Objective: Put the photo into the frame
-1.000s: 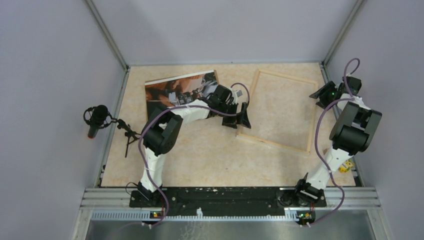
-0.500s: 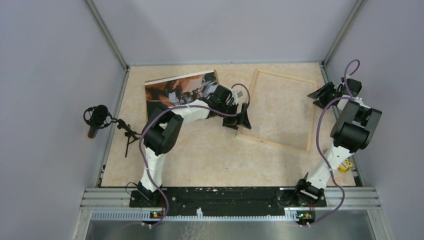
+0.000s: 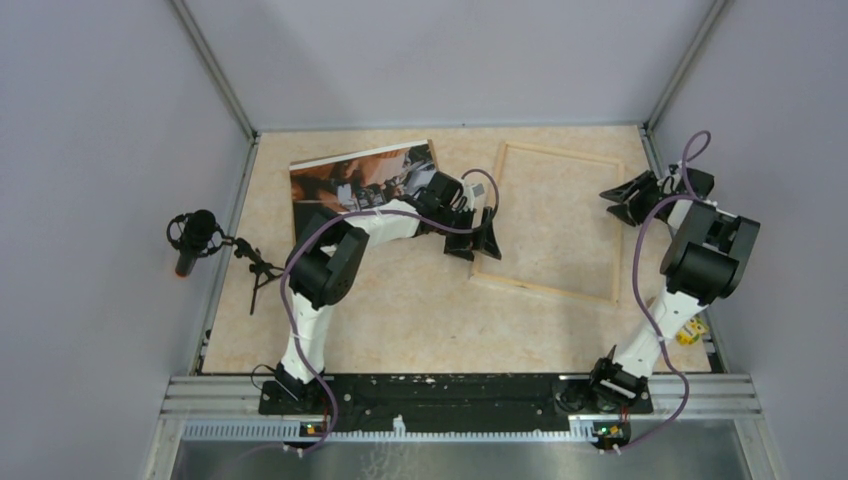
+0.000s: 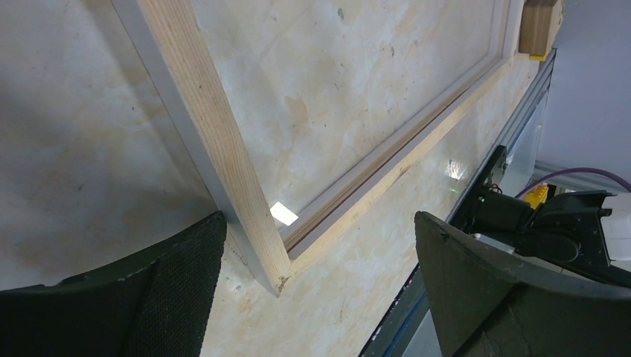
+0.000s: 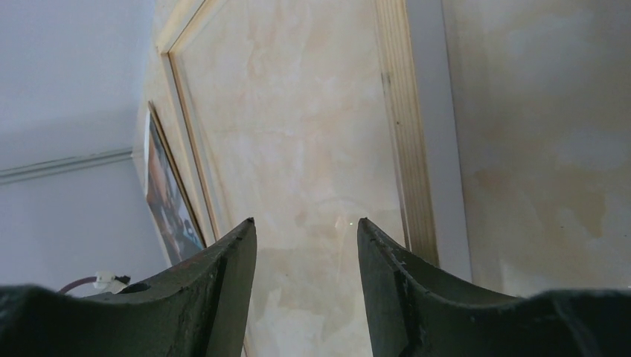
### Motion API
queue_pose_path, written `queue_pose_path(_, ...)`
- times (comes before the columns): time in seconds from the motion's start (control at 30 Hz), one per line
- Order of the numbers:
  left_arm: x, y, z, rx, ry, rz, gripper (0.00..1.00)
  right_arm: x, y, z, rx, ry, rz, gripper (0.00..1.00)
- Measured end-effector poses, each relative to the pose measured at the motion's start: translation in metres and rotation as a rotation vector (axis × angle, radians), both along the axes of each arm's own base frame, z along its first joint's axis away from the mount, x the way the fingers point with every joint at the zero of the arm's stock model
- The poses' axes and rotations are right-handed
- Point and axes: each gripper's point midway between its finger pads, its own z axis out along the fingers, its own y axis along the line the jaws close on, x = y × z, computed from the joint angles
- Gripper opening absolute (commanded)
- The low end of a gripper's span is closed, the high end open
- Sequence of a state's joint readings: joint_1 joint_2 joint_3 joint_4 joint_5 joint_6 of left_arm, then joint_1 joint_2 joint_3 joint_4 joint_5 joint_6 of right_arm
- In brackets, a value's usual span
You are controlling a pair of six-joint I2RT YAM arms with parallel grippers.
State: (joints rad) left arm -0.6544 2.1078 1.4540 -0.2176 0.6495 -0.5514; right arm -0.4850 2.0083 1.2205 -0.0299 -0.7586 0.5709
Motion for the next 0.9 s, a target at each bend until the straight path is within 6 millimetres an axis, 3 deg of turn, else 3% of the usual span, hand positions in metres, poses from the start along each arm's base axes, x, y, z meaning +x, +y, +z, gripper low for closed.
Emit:
queue_pose_path(0.23, 0.000, 0.000, 0.000, 0.000, 0.001, -0.001, 0.98, -0.007, -0.001, -0.001, -0.047, 0.057, -0.017, 0.63)
queue_pose_path(0.33, 0.001, 0.001, 0.000, -0.004, 0.003, 0.002, 0.98, -0.009, -0.004, 0.009, -0.205, 0.120, -0.046, 0.68)
queue_pose_path(0.4, 0.004, 0.004, 0.002, -0.008, 0.000, 0.011, 0.98, -0.012, 0.005, 0.019, -0.310, 0.145, -0.049, 0.70)
queue_pose_path(0.5, 0.007, 0.014, 0.013, -0.004, -0.025, 0.043, 0.98, -0.020, 0.047, 0.041, -0.454, 0.169, -0.006, 0.73)
queue_pose_path(0.6, 0.011, 0.036, 0.043, -0.007, -0.083, 0.111, 0.98, -0.029, 0.122, 0.057, -0.531, 0.157, 0.097, 0.73)
queue_pose_path(0.77, -0.003, 0.083, 0.103, -0.051, -0.211, 0.224, 0.98, -0.069, 0.242, 0.055, -0.544, 0.224, 0.261, 0.72)
queue_pose_path(0.9, -0.026, 0.114, 0.127, -0.062, -0.285, 0.274, 0.98, -0.092, 0.301, 0.048, -0.568, 0.271, 0.316, 0.66)
